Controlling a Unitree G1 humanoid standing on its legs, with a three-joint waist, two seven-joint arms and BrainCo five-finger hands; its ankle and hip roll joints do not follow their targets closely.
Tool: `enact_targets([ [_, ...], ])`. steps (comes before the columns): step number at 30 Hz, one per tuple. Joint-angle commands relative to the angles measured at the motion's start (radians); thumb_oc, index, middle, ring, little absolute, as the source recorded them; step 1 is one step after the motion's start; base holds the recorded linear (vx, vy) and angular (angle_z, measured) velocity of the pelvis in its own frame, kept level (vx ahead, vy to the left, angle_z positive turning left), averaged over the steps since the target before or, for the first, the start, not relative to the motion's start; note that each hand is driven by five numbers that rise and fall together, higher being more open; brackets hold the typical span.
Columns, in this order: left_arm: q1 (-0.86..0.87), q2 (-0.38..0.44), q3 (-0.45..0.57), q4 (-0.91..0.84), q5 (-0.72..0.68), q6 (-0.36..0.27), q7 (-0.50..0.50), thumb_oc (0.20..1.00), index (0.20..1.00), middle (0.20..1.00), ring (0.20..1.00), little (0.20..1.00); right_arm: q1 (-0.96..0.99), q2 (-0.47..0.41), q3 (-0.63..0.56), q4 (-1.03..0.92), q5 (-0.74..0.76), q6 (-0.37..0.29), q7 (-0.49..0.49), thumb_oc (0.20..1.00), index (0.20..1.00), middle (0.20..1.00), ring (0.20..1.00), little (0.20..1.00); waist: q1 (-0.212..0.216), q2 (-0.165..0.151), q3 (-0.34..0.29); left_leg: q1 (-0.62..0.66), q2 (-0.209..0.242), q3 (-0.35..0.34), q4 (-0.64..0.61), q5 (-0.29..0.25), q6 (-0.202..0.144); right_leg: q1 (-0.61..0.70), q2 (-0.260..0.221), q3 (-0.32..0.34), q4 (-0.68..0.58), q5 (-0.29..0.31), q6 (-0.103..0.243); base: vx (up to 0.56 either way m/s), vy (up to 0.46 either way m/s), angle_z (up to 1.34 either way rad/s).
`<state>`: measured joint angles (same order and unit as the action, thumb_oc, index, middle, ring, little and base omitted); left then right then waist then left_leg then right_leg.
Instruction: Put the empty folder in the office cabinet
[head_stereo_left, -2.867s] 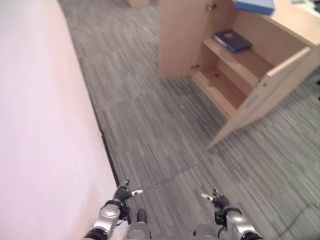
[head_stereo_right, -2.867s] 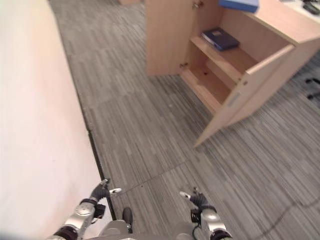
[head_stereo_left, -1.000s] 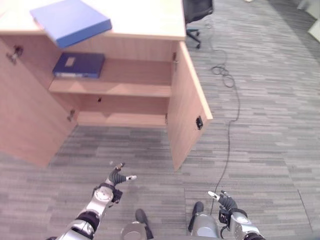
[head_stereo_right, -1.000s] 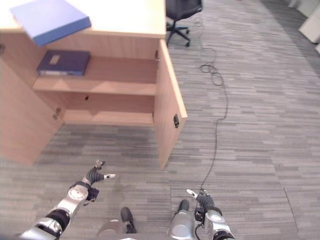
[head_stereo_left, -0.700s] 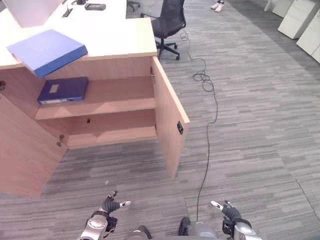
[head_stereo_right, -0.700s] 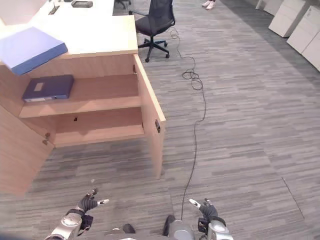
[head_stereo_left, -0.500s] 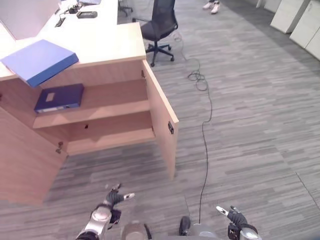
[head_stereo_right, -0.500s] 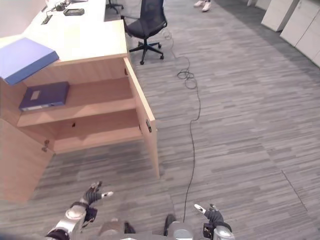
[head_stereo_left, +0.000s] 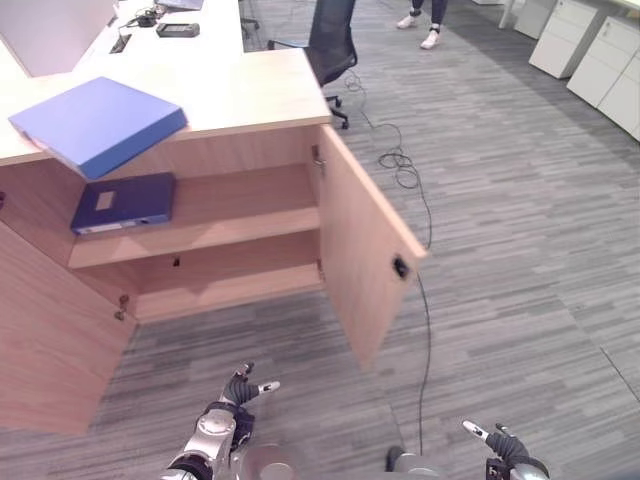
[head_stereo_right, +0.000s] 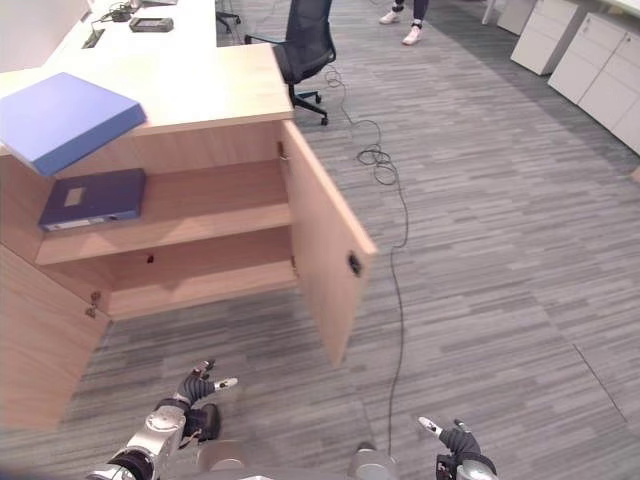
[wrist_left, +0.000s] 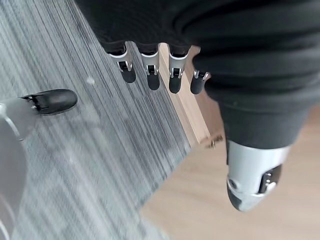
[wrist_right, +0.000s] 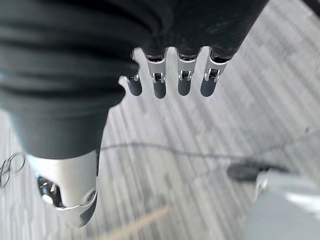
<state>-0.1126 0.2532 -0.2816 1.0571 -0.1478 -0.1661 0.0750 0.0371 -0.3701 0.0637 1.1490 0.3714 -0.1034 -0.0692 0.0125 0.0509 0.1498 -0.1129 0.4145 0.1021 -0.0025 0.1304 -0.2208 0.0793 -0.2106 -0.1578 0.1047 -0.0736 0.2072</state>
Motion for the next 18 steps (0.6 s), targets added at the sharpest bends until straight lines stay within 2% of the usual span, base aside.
enact_targets([
  [1, -0.048, 0.086, -0.014, -0.041, 0.018, -0.038, 0.005, 1.0, 1.0, 1.0, 1.0, 1.0, -0.047, 0.044, -0.007, -0.011, -0.008, -0.015, 0.005, 1.0, 1.0, 1.0, 1.0, 1.0, -0.005, -0.081, -0.015, -0.015, -0.027, 0.035, -0.02, 0.019, -0.02, 0.084, -0.164, 0.03, -0.047, 0.035, 0.053, 0.16, 0.319, 0.28],
  [2, -0.048, 0.087, -0.014, -0.041, 0.018, -0.038, 0.005, 1.0, 1.0, 1.0, 1.0, 1.0, -0.047, 0.045, -0.007, -0.011, -0.008, -0.015, 0.005, 1.0, 1.0, 1.0, 1.0, 1.0, -0.003, -0.085, -0.017, -0.015, -0.031, 0.038, -0.019, 0.018, -0.019, 0.084, -0.168, 0.032, -0.05, 0.038, 0.054, 0.13, 0.296, 0.31],
  [3, -0.052, 0.095, -0.017, -0.043, 0.021, -0.041, 0.006, 1.0, 1.0, 1.0, 1.0, 1.0, -0.057, 0.057, -0.002, -0.012, -0.009, -0.013, 0.004, 1.0, 1.0, 1.0, 1.0, 1.0, -0.001, -0.095, -0.016, -0.015, -0.055, 0.053, -0.013, 0.0, -0.005, 0.064, -0.192, 0.031, -0.043, 0.108, 0.055, 0.12, 0.385, 0.22],
  [4, -0.054, 0.112, -0.018, -0.059, 0.025, -0.039, 0.005, 1.0, 1.0, 1.0, 1.0, 1.0, -0.077, 0.082, 0.015, -0.022, -0.01, -0.011, 0.005, 1.0, 1.0, 1.0, 1.0, 1.0, 0.01, -0.107, -0.015, -0.003, -0.094, 0.09, -0.011, -0.028, 0.025, 0.015, -0.22, 0.027, -0.015, 0.202, 0.048, 0.15, 0.5, 0.11],
  [5, -0.051, 0.122, -0.015, -0.069, 0.023, -0.037, 0.003, 1.0, 1.0, 1.0, 1.0, 1.0, -0.083, 0.091, 0.026, -0.03, -0.01, -0.012, 0.007, 1.0, 1.0, 1.0, 1.0, 1.0, 0.02, -0.11, -0.012, 0.018, -0.115, 0.111, -0.02, -0.041, 0.042, -0.003, -0.23, 0.01, 0.009, 0.232, 0.043, 0.1, 0.371, -0.16],
  [7, -0.052, 0.131, -0.01, -0.076, 0.019, -0.033, 0.002, 1.0, 1.0, 1.0, 1.0, 1.0, -0.089, 0.097, 0.041, -0.037, -0.017, -0.011, 0.008, 1.0, 1.0, 1.0, 1.0, 1.0, 0.028, -0.111, -0.01, 0.033, -0.133, 0.125, -0.025, -0.055, 0.056, -0.019, -0.235, -0.011, 0.034, 0.251, 0.037, 0.1, 0.315, -0.53],
  [8, -0.058, 0.141, -0.003, -0.082, 0.013, -0.028, 0.004, 1.0, 1.0, 1.0, 1.0, 1.0, -0.097, 0.105, 0.06, -0.047, -0.033, -0.013, 0.01, 1.0, 1.0, 1.0, 1.0, 1.0, 0.031, -0.111, -0.003, 0.045, -0.169, 0.126, -0.033, -0.067, 0.085, -0.039, -0.225, -0.036, 0.074, 0.284, 0.032, 0.17, 0.518, -0.34],
  [10, -0.06, 0.141, 0.001, -0.09, 0.013, -0.022, 0.004, 1.0, 1.0, 1.0, 1.0, 1.0, -0.096, 0.11, 0.071, -0.058, -0.029, -0.016, 0.015, 1.0, 1.0, 1.0, 1.0, 1.0, 0.016, -0.096, 0.008, 0.073, -0.207, 0.116, -0.055, -0.087, 0.115, -0.076, -0.131, 0.022, 0.139, 0.211, 0.009, 0.17, 0.492, 0.09],
  [12, -0.06, 0.134, 0.01, -0.101, 0.011, -0.02, 0.004, 1.0, 1.0, 1.0, 1.0, 1.0, -0.093, 0.115, 0.08, -0.061, -0.016, -0.02, 0.02, 1.0, 1.0, 1.0, 1.0, 1.0, -0.004, -0.069, 0.022, 0.102, -0.232, 0.101, -0.066, -0.099, 0.137, -0.137, 0.004, 0.084, 0.175, 0.07, -0.018, 0.17, 0.357, 0.48],
  [13, -0.06, 0.134, 0.01, -0.101, 0.011, -0.02, 0.004, 1.0, 1.0, 1.0, 1.0, 1.0, -0.093, 0.115, 0.08, -0.061, -0.016, -0.02, 0.02, 1.0, 1.0, 1.0, 1.0, 1.0, -0.004, -0.069, 0.022, 0.102, -0.232, 0.101, -0.066, -0.099, 0.137, -0.137, 0.004, 0.084, 0.175, 0.07, -0.018, 0.13, 0.178, 0.46],
  [14, -0.06, 0.133, 0.016, -0.103, 0.008, -0.02, 0.004, 1.0, 1.0, 1.0, 1.0, 1.0, -0.095, 0.114, 0.085, -0.057, -0.016, -0.019, 0.02, 1.0, 1.0, 1.0, 1.0, 1.0, -0.005, -0.064, 0.028, 0.114, -0.243, 0.095, -0.071, -0.104, 0.142, -0.135, 0.042, 0.086, 0.15, 0.029, -0.021, 0.16, 0.096, 0.54],
  [16, -0.063, 0.129, 0.024, -0.088, -0.003, -0.018, 0.012, 1.0, 1.0, 1.0, 1.0, 1.0, -0.103, 0.114, 0.103, -0.054, -0.023, -0.023, 0.018, 1.0, 1.0, 1.0, 1.0, 1.0, -0.001, -0.081, 0.036, 0.155, -0.286, 0.098, -0.085, -0.133, 0.152, -0.166, 0.1, 0.007, 0.028, 0.035, -0.048, 0.22, 0.07, 0.37],
  [18, -0.064, 0.122, 0.023, -0.051, 0.009, -0.012, 0.016, 1.0, 1.0, 1.0, 1.0, 1.0, -0.097, 0.111, 0.104, -0.039, -0.02, -0.022, 0.02, 1.0, 1.0, 1.0, 1.0, 1.0, -0.014, -0.081, 0.04, 0.179, -0.307, 0.081, -0.084, -0.157, 0.151, -0.173, 0.12, -0.042, -0.036, 0.041, -0.05, 0.23, 0.029, 0.13],
])
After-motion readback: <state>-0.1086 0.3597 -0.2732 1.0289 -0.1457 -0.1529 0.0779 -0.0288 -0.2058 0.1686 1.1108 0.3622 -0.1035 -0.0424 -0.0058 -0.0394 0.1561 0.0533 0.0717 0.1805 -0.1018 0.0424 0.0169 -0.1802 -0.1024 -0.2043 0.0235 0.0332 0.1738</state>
